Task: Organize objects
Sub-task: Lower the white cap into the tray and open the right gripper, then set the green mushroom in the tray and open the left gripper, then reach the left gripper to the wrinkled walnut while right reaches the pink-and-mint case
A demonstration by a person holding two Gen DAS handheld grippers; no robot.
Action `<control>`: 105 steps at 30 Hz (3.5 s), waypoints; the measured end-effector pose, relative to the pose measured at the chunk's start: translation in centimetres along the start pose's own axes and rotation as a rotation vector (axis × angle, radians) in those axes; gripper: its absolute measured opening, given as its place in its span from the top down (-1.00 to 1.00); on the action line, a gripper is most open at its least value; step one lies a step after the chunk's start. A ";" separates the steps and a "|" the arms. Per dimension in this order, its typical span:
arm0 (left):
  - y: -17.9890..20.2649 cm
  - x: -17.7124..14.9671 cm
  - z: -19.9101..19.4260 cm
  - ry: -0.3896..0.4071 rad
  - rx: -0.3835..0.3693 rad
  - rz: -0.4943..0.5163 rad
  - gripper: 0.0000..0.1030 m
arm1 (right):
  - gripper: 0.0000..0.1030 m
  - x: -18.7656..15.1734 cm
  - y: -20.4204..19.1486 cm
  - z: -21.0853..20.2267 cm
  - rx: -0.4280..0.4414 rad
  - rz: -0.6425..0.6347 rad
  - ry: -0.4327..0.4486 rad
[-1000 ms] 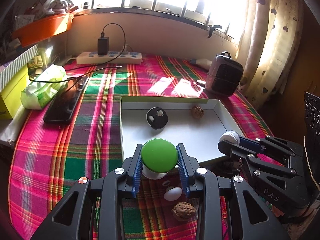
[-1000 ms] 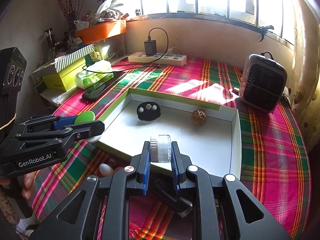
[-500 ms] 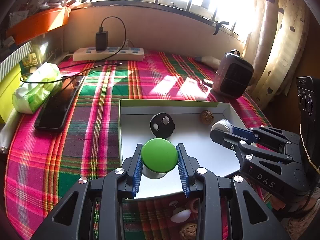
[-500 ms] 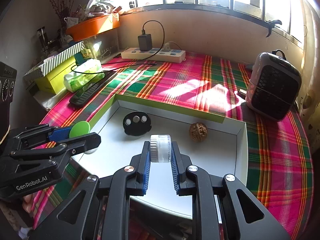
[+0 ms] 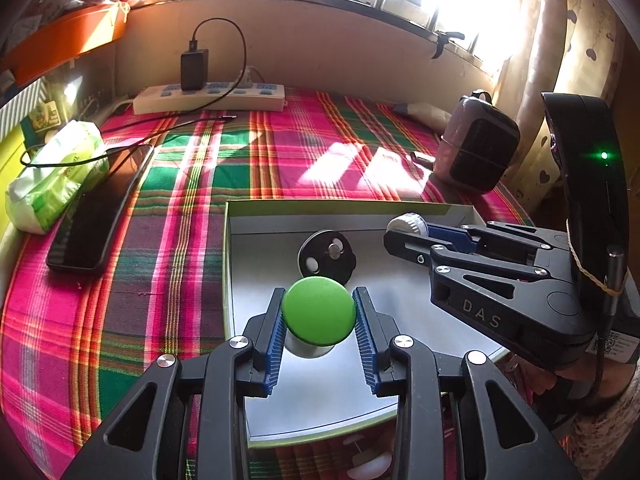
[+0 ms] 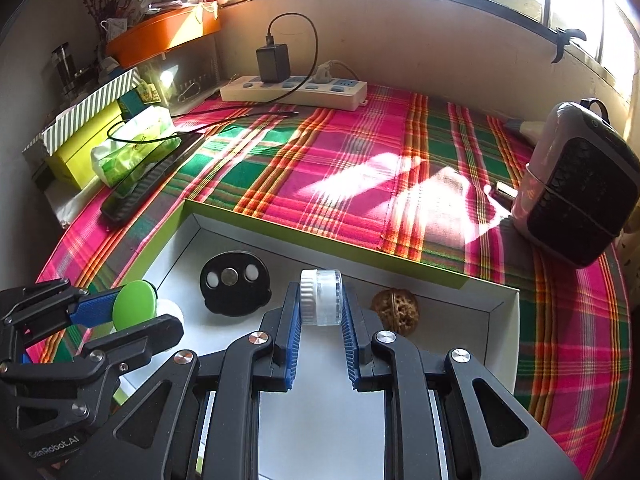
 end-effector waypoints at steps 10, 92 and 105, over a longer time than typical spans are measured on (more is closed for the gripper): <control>-0.4 0.1 1.3 -0.019 0.002 -0.010 0.41 | 0.61 0.4 0.1 1.8 0.013 -0.003 -0.033; -0.2 -1.8 -4.4 0.081 0.073 0.050 0.38 | 0.13 -2.6 -0.9 -5.0 -0.079 0.107 0.051; 0.6 -5.0 -7.3 0.105 0.042 0.077 0.38 | 0.13 -6.5 -1.8 -10.1 -0.137 0.151 0.124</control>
Point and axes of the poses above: each gripper's, at about its wrist camera, not at the fingertips, and z roughly the way its jaws point, y to its right, x to its top, the point moved 6 cm from there along z, roughly the way its jaws point, and after that the axes turned 8 degrees about -z, right-handed, at the moved point
